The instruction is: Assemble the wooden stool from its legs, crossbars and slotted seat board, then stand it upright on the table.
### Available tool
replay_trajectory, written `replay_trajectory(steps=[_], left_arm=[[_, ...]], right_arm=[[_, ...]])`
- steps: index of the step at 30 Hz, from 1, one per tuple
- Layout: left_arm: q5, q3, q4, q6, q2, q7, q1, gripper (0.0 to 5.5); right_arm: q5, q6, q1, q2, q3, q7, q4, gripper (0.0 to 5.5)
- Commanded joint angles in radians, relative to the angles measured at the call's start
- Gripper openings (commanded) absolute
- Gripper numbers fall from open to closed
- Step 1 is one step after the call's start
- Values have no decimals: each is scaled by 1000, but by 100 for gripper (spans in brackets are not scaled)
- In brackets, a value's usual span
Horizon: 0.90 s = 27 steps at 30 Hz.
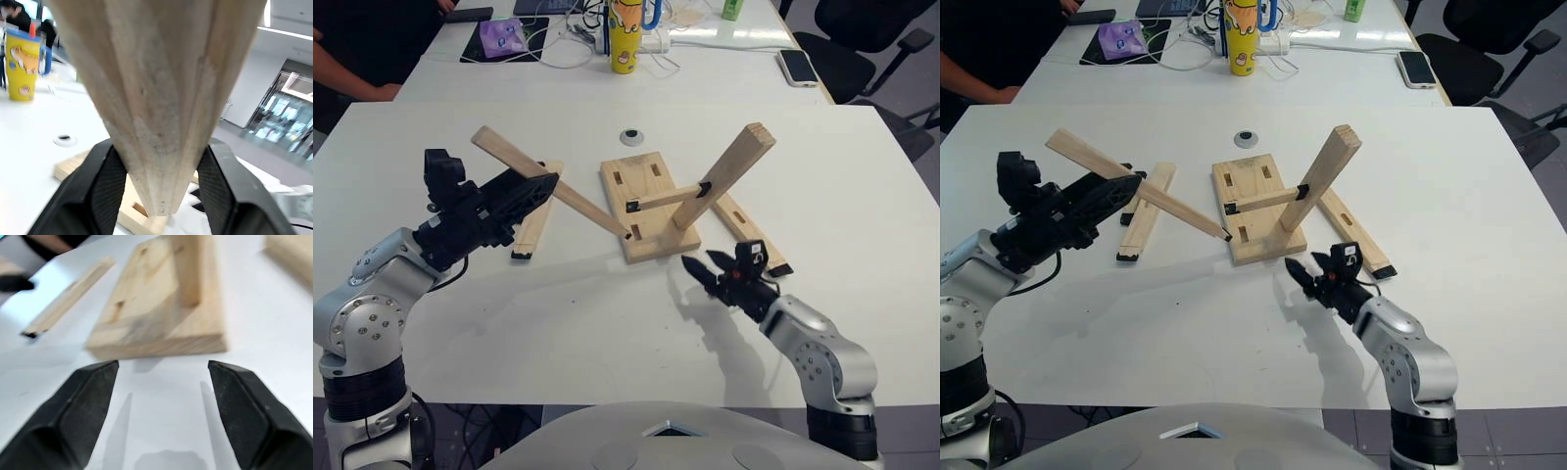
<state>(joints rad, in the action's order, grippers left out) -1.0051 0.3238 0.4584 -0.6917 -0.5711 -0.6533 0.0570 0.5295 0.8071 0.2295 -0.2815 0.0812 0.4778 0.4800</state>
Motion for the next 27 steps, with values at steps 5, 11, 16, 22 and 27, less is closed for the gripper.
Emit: replay_trajectory(steps=[5, 11, 16, 22, 27], left_arm=[[321, -234, -57, 194, -47, -143, 79, 204], [457, -308, -114, 330, -27, -204, 83, 204], [481, -315, -116, 378, -7, -213, 103, 204], [464, -307, -81, 369, -3, -210, 142, 204], [465, -324, -90, 374, 10, -218, 135, 204]], right_arm=[[-33, -114, -144, 84, -136, 0, -109, 302], [-117, -238, -229, 128, -186, -17, -295, 203], [-193, -317, -275, 137, -198, -49, -412, 116], [-272, -344, -278, 129, -201, -115, -491, 18], [-313, -332, -274, 113, -225, -124, -509, 0]])
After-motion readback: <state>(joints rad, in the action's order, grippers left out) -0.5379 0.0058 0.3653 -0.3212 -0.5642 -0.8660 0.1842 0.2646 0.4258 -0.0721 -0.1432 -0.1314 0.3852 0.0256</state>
